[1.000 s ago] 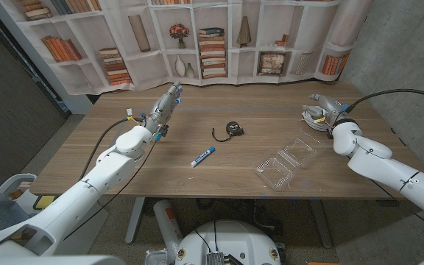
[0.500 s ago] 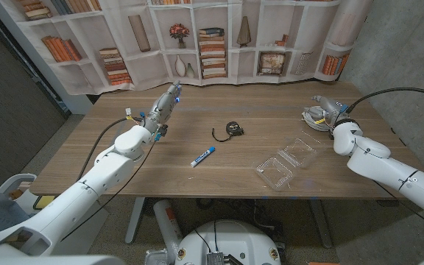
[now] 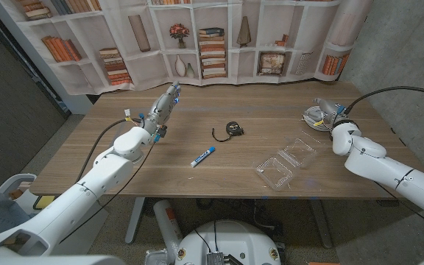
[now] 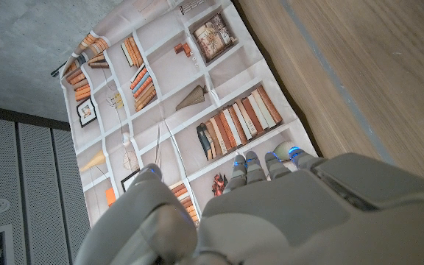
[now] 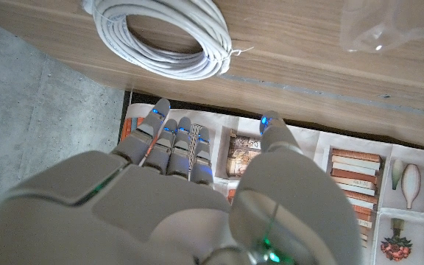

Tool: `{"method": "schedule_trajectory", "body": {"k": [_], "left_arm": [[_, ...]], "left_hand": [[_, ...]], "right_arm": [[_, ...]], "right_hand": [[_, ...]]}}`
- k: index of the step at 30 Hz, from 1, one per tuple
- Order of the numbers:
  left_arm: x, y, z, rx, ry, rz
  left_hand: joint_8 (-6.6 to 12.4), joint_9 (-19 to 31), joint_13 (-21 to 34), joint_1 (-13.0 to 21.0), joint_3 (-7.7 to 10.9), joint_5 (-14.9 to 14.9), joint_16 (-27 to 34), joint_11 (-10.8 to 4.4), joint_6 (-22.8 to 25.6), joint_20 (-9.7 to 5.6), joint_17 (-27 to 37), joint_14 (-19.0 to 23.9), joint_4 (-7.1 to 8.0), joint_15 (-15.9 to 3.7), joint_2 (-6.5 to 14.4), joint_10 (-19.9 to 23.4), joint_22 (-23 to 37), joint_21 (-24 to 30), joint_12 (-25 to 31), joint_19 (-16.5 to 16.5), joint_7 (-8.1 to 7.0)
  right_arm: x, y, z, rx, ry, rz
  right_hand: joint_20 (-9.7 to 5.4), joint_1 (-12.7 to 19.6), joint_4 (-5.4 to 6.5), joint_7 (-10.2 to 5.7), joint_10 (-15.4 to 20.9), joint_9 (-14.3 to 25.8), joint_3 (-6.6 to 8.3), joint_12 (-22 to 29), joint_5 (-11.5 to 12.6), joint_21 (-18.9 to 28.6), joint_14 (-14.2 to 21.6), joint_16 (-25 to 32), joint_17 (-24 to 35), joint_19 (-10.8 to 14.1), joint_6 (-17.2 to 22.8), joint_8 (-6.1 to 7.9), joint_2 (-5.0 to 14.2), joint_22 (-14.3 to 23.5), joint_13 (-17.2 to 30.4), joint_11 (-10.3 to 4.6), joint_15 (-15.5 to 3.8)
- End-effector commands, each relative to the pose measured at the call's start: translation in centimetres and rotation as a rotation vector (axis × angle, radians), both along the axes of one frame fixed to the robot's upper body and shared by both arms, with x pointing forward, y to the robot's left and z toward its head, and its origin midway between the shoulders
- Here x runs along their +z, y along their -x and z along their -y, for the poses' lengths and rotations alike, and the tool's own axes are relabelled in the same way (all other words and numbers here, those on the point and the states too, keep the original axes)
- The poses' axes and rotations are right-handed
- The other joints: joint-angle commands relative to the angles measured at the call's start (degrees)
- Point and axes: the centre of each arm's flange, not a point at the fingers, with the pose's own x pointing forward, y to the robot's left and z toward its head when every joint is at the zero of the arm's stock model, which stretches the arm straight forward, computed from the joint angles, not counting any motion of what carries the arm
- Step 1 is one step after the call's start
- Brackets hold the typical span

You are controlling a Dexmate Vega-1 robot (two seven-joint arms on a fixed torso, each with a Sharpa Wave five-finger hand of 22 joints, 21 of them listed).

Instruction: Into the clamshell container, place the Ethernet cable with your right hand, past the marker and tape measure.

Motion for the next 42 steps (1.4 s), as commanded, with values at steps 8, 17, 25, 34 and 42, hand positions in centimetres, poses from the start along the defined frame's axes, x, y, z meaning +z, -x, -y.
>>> {"method": "schedule_trajectory", "body": {"k": [8, 17, 25, 34, 42], "left_arm": [[-0.2, 0.3, 0.0, 0.007, 0.002, -0.001], [-0.7, 0.3, 0.0, 0.003, 0.006, -0.010], [-0.7, 0.8, 0.1, 0.009, 0.004, -0.002], [-1.0, 1.3, 0.0, 0.012, 0.007, -0.004], [-1.1, 1.6, 0.1, 0.015, 0.001, -0.001]], "left_hand": [[0.18, 0.1, 0.3, 0.6, -0.29, 0.4, 0.0, 0.14, 0.5, 0.69, 0.2, 0.1, 0.11, -0.18, 0.0, 0.1, 0.3, 0.3, 0.3, -2.5, 0.24], [0.18, 0.1, 0.3, 0.6, -0.43, 0.4, 0.0, 0.14, 0.5, 0.74, 0.2, 0.1, 0.14, -0.11, 0.0, 0.1, 0.3, 0.3, 0.2, -2.5, 0.21], [0.19, 0.2, 0.3, 0.6, -0.53, 0.4, 0.0, 0.25, 0.6, 0.78, 0.2, 0.2, 0.15, -0.10, 0.1, 0.1, 0.3, 0.3, 0.2, -2.6, 0.21], [0.19, 0.2, 0.3, 0.7, -0.66, 0.4, 0.0, 0.21, 0.7, 0.80, 0.2, 0.2, 0.17, -0.12, 0.1, 0.2, 0.3, 0.3, 0.3, -2.5, 0.20], [0.19, 0.2, 0.3, 0.7, -0.76, 0.4, 0.0, 0.30, 0.7, 0.77, 0.2, 0.2, 0.18, -0.13, 0.2, 0.2, 0.3, 0.3, 0.3, -2.5, 0.20]], "right_arm": [[-0.9, -0.8, 0.2, -0.034, -0.002, -0.049], [-1.3, -1.0, 0.3, -0.031, -0.014, -0.065], [-1.6, -1.4, 0.5, -0.036, -0.018, -0.078], [-1.9, -1.5, 0.7, -0.052, -0.018, -0.094], [-2.2, -1.9, 0.7, -0.059, -0.013, -0.114]], "right_hand": [[1.37, 0.2, 0.39, 1.80, 0.1, 0.2, -0.77, 0.0, 1.3, -0.5, 0.7, 0.4, 0.2, 1.6, 0.1, 0.12, -1.85, 0.3, 0.3, 0.94, 1.93], [1.32, 0.7, 0.44, 2.67, 1.0, 0.2, -0.89, 0.4, 1.9, -0.6, 1.8, 0.7, 0.2, 3.0, 1.0, 0.51, -2.41, 0.3, 0.3, 1.22, 1.72], [1.05, 1.1, 0.45, 2.84, 0.8, 0.2, -0.85, 0.3, 2.2, -0.6, 2.2, 0.8, 0.2, 3.9, 1.1, 0.56, -2.51, 0.3, 0.2, 1.30, 1.69], [1.06, 1.8, 0.32, 2.52, 1.0, 0.2, -0.62, 0.4, 2.5, -0.9, 2.2, 0.7, 0.2, 3.9, 1.2, 0.58, -2.45, 0.3, 0.3, 0.79, 1.66], [-0.66, 3.0, 0.30, 2.31, 0.6, 0.3, -0.25, 0.3, 3.1, -1.4, 1.9, 0.4, 0.3, 4.2, 1.6, 0.70, -2.26, 0.3, 0.3, -0.07, -0.26]]}}
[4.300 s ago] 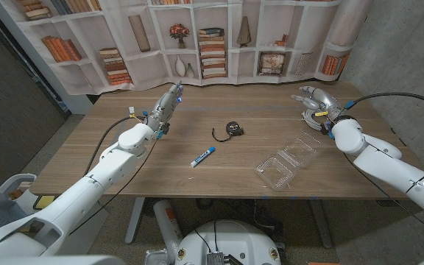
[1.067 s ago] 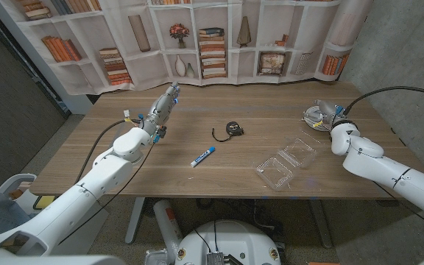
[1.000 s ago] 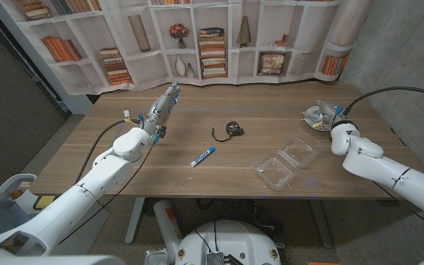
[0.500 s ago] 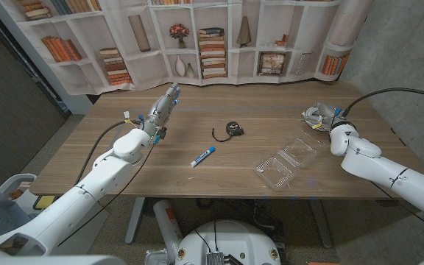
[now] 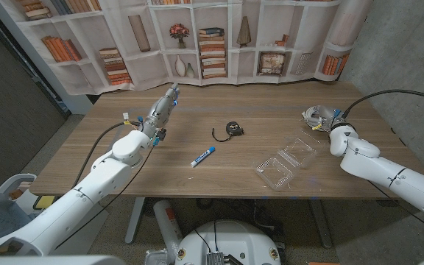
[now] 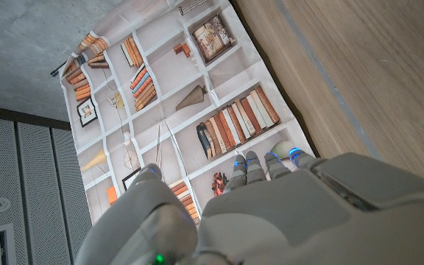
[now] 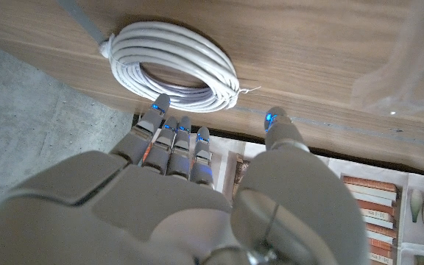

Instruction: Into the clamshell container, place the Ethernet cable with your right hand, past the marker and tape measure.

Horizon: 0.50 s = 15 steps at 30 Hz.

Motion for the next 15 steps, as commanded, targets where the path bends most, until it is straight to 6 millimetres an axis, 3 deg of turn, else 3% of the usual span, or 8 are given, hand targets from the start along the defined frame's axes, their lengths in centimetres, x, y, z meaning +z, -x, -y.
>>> {"method": "schedule_trajectory", "body": {"k": [1, 15], "left_arm": [[-0.17, 0.49, 0.03, 0.004, -0.004, 0.000], [-0.41, 0.57, -0.11, 0.011, -0.011, -0.005]], "left_hand": [[0.19, 0.2, 0.3, 0.5, -0.22, 0.4, 0.0, 0.30, 0.5, 0.25, 0.2, 0.2, -0.06, -0.14, 0.0, 0.2, 0.3, 0.4, 0.3, -2.6, -0.02], [0.20, 0.2, 0.3, 0.5, -0.39, 0.5, 0.0, 0.20, 0.6, 0.34, 0.2, 0.3, -0.05, -0.16, 0.0, 0.4, 0.3, 0.4, 0.3, -2.7, -0.07]], "right_arm": [[-0.43, -0.46, 0.10, -0.015, 0.003, -0.027], [-0.42, -1.27, 0.44, -0.039, 0.000, -0.051]], "right_hand": [[-0.67, 0.9, -0.04, -0.35, 0.0, 0.3, 0.41, 0.3, 0.4, -0.3, 0.1, -0.1, 0.1, 0.1, 0.5, 0.31, 0.00, 0.3, 0.3, -0.66, -0.86], [-1.15, 1.7, 0.02, -0.58, 0.4, 0.3, 0.72, 0.5, 0.7, -0.6, 0.4, 0.1, 0.2, 0.5, 1.1, 0.48, 0.30, 0.4, 0.4, -0.99, -1.13]]}}
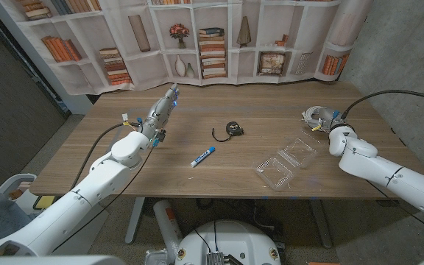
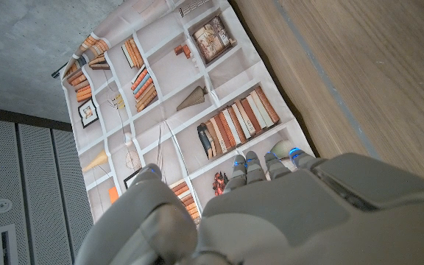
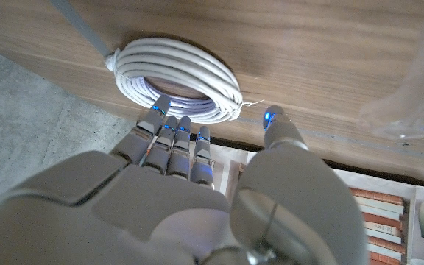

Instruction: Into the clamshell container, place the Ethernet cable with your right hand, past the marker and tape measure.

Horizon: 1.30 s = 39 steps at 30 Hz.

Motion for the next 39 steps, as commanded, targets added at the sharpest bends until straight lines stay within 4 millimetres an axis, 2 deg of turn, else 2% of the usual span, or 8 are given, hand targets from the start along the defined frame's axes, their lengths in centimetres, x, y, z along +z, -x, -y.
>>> {"method": "schedule_trajectory", "body": {"k": [1, 22, 29, 35, 39], "left_arm": [[-0.2, 0.0, 0.0, 0.006, -0.003, -0.005], [-0.7, -0.9, 0.2, 0.004, -0.013, -0.032], [-0.7, -0.9, 0.3, 0.005, -0.010, -0.026], [-0.7, -1.2, 0.4, 0.002, -0.012, -0.031], [-0.8, -1.3, 0.5, 0.002, -0.012, -0.034]], "left_hand": [[0.20, 0.2, 0.3, 0.5, -0.25, 0.5, 0.0, -0.03, 0.4, 0.36, 0.2, 0.3, 0.11, -0.19, 0.0, 0.2, 0.3, 0.4, 0.3, -2.7, 0.15], [0.20, 0.2, 0.3, 0.6, -0.51, 0.5, 0.0, -0.12, 0.5, 0.47, 0.2, 0.3, 0.14, -0.16, 0.1, 0.2, 0.3, 0.4, 0.3, -2.7, 0.16], [0.22, 0.2, 0.3, 0.6, -0.61, 0.5, 0.0, -0.06, 0.6, 0.53, 0.2, 0.3, 0.15, -0.13, 0.2, 0.3, 0.3, 0.4, 0.3, -2.7, 0.10], [0.25, 0.2, 0.3, 0.6, -0.69, 0.5, 0.0, -0.20, 0.7, 0.59, 0.2, 0.3, 0.16, -0.13, 0.2, 0.3, 0.3, 0.4, 0.3, -2.8, 0.07], [0.24, 0.2, 0.3, 0.6, -0.76, 0.5, 0.0, -0.04, 0.7, 0.65, 0.2, 0.3, 0.17, -0.19, 0.2, 0.4, 0.3, 0.4, 0.3, -2.8, 0.07]], "right_arm": [[0.0, -0.8, 0.2, -0.022, -0.002, -0.021], [-0.5, -2.8, 0.0, -0.025, -0.009, -0.054], [-0.9, -3.0, 0.1, -0.034, -0.023, -0.059], [-1.0, -3.1, 0.3, -0.042, -0.033, -0.060], [-1.2, -3.1, 0.3, -0.053, -0.033, -0.057]], "right_hand": [[-0.74, 0.8, 0.19, -0.06, 0.3, 0.3, 0.56, 0.5, 0.3, 0.0, 0.4, 0.1, 0.2, 0.5, 0.6, 0.48, -0.09, 0.1, 0.1, -0.29, -0.22], [-1.20, 1.6, 0.51, -0.08, 1.7, 0.3, 0.85, 1.1, 0.6, -0.4, 1.7, 0.5, 0.3, 1.4, 1.9, 0.82, 0.31, 0.2, 0.2, -0.66, -1.10], [-1.48, 1.8, 0.82, -0.39, 3.9, 0.3, 0.94, 1.9, 0.7, -0.5, 2.9, 0.8, 0.4, 2.2, 3.1, 1.09, 0.64, 0.2, 0.3, -1.05, -1.41], [-1.77, 2.2, 1.12, -0.74, 7.4, 0.3, 1.11, 3.2, 0.7, -0.7, 4.4, 1.2, 0.6, 3.3, 3.8, 1.08, 1.16, 0.3, 0.5, -1.76, -1.97], [-2.30, 2.6, 1.29, -1.17, 9.9, 0.3, 1.29, 4.3, 0.5, -0.5, 6.5, 1.7, 0.7, 5.1, 5.4, 1.47, 1.69, 0.4, 0.9, -2.77, -2.49]]}}
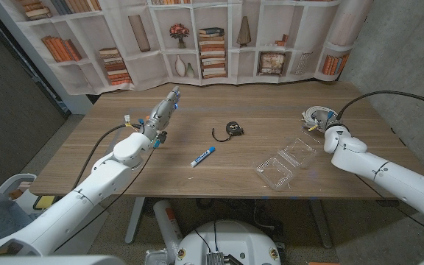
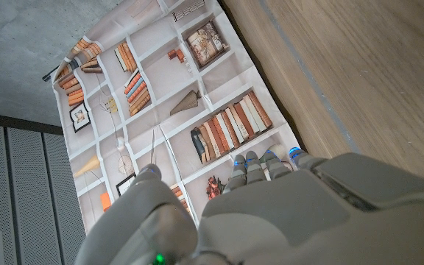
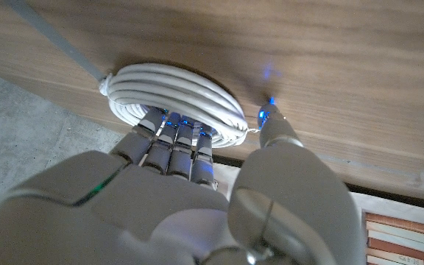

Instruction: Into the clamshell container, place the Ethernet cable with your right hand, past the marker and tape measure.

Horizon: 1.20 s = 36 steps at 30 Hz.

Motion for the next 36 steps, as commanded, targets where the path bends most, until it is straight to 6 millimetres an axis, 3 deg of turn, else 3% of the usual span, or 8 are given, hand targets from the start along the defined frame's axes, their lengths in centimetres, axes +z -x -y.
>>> {"method": "schedule_trajectory", "body": {"k": [1, 7, 12, 17, 22, 28, 32, 36], "left_arm": [[-0.2, -0.4, 0.2, -0.004, 0.000, -0.009], [-0.3, -0.5, 0.3, -0.009, 0.002, -0.010], [-0.5, -0.6, 0.2, -0.007, 0.005, -0.013], [-0.7, -0.6, 0.2, -0.008, 0.009, -0.014], [-0.9, -0.4, 0.0, -0.013, 0.016, -0.014], [-0.9, -0.2, 0.1, -0.008, 0.013, -0.010], [-0.8, -0.1, 0.1, -0.010, 0.009, -0.013], [-0.7, -0.2, 0.2, -0.010, 0.003, -0.014]], "left_hand": [[0.23, 0.2, 0.3, 0.6, -0.43, 0.5, 0.0, 0.24, 0.3, 0.36, 0.2, 0.0, 0.03, 0.11, 0.2, 0.0, 0.3, 0.4, 0.3, -3.1, 0.04], [0.22, 0.2, 0.3, 0.6, -0.50, 0.5, 0.0, 0.18, 0.3, 0.37, 0.2, 0.1, 0.04, 0.08, 0.3, 0.1, 0.3, 0.4, 0.3, -3.1, 0.03], [0.21, 0.2, 0.3, 0.6, -0.57, 0.5, 0.0, -0.02, 0.3, 0.43, 0.2, 0.1, 0.04, 0.08, 0.3, 0.1, 0.3, 0.4, 0.3, -3.1, 0.03], [0.22, 0.2, 0.3, 0.7, -0.63, 0.5, 0.0, 0.13, 0.4, 0.49, 0.2, 0.2, 0.05, 0.04, 0.3, 0.2, 0.3, 0.4, 0.3, -3.1, 0.02], [0.21, 0.2, 0.3, 0.7, -0.68, 0.5, 0.1, 0.03, 0.4, 0.58, 0.2, 0.2, 0.06, 0.07, 0.4, 0.2, 0.3, 0.4, 0.3, -3.1, -0.03], [0.23, 0.2, 0.3, 0.7, -0.74, 0.5, 0.1, 0.13, 0.5, 0.69, 0.2, 0.3, 0.06, 0.07, 0.4, 0.2, 0.3, 0.4, 0.3, -3.0, -0.01], [0.22, 0.2, 0.3, 0.7, -0.77, 0.5, 0.1, 0.11, 0.5, 0.70, 0.2, 0.3, 0.07, 0.07, 0.4, 0.3, 0.3, 0.4, 0.4, -3.0, 0.04], [0.24, 0.2, 0.3, 0.7, -0.80, 0.5, 0.0, 0.17, 0.5, 0.71, 0.2, 0.2, 0.07, 0.07, 0.5, 0.2, 0.3, 0.4, 0.3, -3.0, 0.03]], "right_arm": [[-0.4, -0.3, 0.2, -0.021, -0.009, 0.005], [-0.7, -0.2, 0.2, -0.047, 0.005, 0.025], [-0.8, -0.2, 0.2, -0.058, 0.023, 0.030], [-0.8, -0.2, 0.0, -0.077, 0.047, 0.039], [-0.9, -0.2, -0.4, -0.087, 0.065, 0.056], [-0.8, -0.1, -0.7, -0.087, 0.071, 0.081], [-0.7, 0.0, -1.0, -0.095, 0.072, 0.092], [-0.4, 0.2, -1.2, -0.100, 0.069, 0.106]], "right_hand": [[-1.68, 1.0, 0.33, -0.54, 3.6, 0.3, 0.51, 1.7, 0.3, 0.1, 2.5, 1.0, 0.2, 2.3, 2.1, 0.62, 0.63, 0.2, 0.6, -0.95, -0.88], [-3.42, 6.1, -1.15, -2.13, 8.4, 0.3, 2.34, 4.0, 0.1, 0.4, 6.6, 1.6, 0.3, 5.5, 7.1, 1.81, 2.03, 0.3, 1.6, -2.73, -3.49], [-4.81, 9.6, -1.49, -3.62, 11.6, 0.3, 3.16, 5.4, -0.1, 0.7, 9.6, 2.1, 0.5, 7.8, 10.4, 2.51, 2.51, 0.4, 2.0, -3.12, -5.62], [-6.23, 12.2, -1.12, -5.51, 15.2, 0.3, 2.83, 6.8, -0.8, 1.5, 13.3, 3.8, 1.4, 10.5, 14.6, 3.52, 3.49, 0.6, 2.2, -4.70, -7.95], [-8.31, 14.6, -0.53, -7.64, 21.7, 0.1, 2.25, 9.4, -2.2, 3.0, 19.5, 5.8, 2.0, 14.5, 22.8, 5.47, 5.02, 1.1, 2.5, -6.95, -10.43], [-9.13, 18.2, -0.88, -9.14, 27.1, 0.0, 2.04, 11.5, -3.9, 5.2, 26.3, 8.0, 3.2, 18.3, 28.7, 6.22, 6.58, 1.7, 3.0, -9.01, -11.13], [-9.17, 19.8, -0.80, -9.58, 29.3, 0.0, 1.94, 12.1, -4.7, 6.1, 28.1, 8.4, 3.5, 19.6, 31.4, 6.57, 7.44, 2.1, 2.9, -10.02, -11.15], [-9.20, 20.6, -0.87, -9.63, 28.6, 0.1, 1.91, 11.6, -4.9, 6.4, 28.7, 8.4, 3.6, 19.8, 31.5, 6.30, 7.72, 2.2, 2.8, -10.37, -11.18]]}}
